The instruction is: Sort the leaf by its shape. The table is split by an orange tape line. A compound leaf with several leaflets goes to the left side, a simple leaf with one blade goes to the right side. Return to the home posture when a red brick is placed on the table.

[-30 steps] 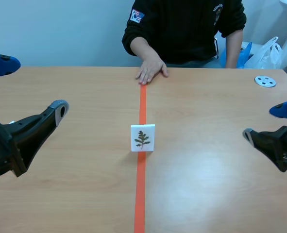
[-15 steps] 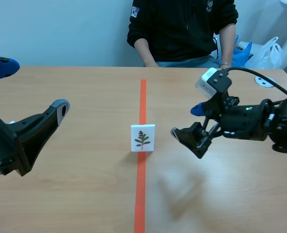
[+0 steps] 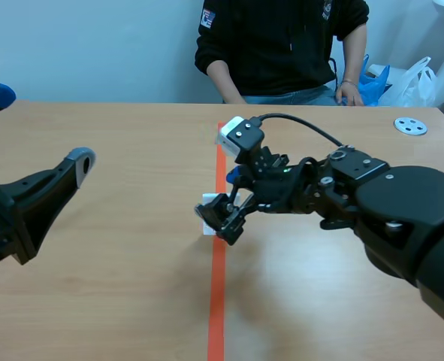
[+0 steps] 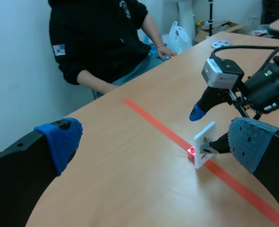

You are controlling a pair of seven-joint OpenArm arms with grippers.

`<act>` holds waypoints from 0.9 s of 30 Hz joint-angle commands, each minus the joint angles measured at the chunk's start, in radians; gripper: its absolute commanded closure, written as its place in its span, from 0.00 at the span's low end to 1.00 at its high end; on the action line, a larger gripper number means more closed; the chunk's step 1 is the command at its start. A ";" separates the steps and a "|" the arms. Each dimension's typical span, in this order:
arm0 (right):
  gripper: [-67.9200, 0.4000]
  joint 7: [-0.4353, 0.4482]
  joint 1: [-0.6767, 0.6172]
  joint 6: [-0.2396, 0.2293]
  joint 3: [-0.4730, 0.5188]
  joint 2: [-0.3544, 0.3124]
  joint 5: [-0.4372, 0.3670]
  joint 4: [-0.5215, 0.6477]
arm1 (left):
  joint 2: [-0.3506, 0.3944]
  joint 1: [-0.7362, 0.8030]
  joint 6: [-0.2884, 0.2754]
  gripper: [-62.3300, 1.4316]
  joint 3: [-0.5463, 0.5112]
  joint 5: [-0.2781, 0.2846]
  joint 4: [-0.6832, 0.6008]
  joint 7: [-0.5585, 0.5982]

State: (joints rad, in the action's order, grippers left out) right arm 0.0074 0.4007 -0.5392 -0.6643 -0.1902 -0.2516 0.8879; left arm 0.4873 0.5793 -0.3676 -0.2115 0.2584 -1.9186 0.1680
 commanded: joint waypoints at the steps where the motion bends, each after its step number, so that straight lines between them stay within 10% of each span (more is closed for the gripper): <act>1: 0.27 0.015 0.009 0.001 0.010 0.007 0.002 0.006 | -0.005 0.003 0.006 0.00 -0.014 0.008 -0.014 0.014; 10: 0.27 0.023 -0.019 0.064 0.008 0.016 0.006 -0.018 | -0.004 0.003 0.006 0.00 -0.043 0.011 -0.014 0.015; 27: 0.75 0.045 -0.030 0.076 0.009 0.008 0.069 -0.018 | -0.004 0.003 0.006 0.00 -0.043 0.011 -0.014 0.015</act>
State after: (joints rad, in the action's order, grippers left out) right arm 0.0338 0.3489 -0.4637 -0.6624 -0.1780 -0.1741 0.8528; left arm 0.4873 0.5789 -0.3679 -0.2485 0.2592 -1.9186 0.1680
